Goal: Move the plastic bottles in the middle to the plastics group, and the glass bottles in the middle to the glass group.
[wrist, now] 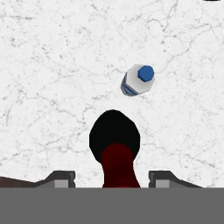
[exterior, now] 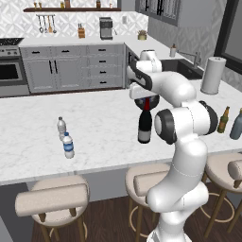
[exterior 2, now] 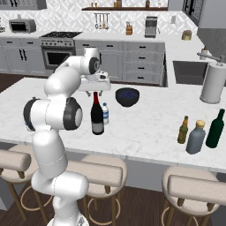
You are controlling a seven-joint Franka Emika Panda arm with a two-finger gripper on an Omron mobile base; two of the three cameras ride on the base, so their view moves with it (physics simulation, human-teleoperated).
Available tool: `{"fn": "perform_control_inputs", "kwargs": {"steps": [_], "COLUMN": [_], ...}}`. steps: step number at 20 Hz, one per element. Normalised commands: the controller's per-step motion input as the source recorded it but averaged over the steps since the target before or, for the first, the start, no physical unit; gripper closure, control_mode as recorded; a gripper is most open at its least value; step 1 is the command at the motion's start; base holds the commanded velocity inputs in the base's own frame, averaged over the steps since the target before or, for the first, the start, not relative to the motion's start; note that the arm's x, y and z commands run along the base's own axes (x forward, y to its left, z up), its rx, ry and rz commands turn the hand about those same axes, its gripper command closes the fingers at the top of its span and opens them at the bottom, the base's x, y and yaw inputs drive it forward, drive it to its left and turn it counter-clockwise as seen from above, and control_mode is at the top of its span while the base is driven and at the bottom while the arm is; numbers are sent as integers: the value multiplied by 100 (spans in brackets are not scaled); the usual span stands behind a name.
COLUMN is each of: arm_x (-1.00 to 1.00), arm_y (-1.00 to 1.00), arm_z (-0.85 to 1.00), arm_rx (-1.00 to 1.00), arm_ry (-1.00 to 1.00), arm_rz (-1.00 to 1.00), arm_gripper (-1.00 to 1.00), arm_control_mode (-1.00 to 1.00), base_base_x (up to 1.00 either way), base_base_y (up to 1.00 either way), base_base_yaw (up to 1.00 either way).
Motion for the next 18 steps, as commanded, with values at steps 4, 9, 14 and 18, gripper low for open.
{"fn": "perform_control_inputs", "kwargs": {"steps": [4, 9, 14, 18], "arm_x": [0, 0, 0, -7], "arm_y": [0, 0, -3, -30], "arm_z": [0, 0, 11, 41], "arm_rx": [0, 0, 0, 0], "arm_ry": [0, 0, 2, 5], "arm_rz": [0, 0, 0, 0], "arm_gripper": [100, 100, 100, 100], "arm_control_mode": [-100, -100, -100, -100], "base_base_x": [0, 0, 0, 0], "base_base_y": [0, 0, 0, 0], "base_base_yaw": [0, 0, 0, 0]}}
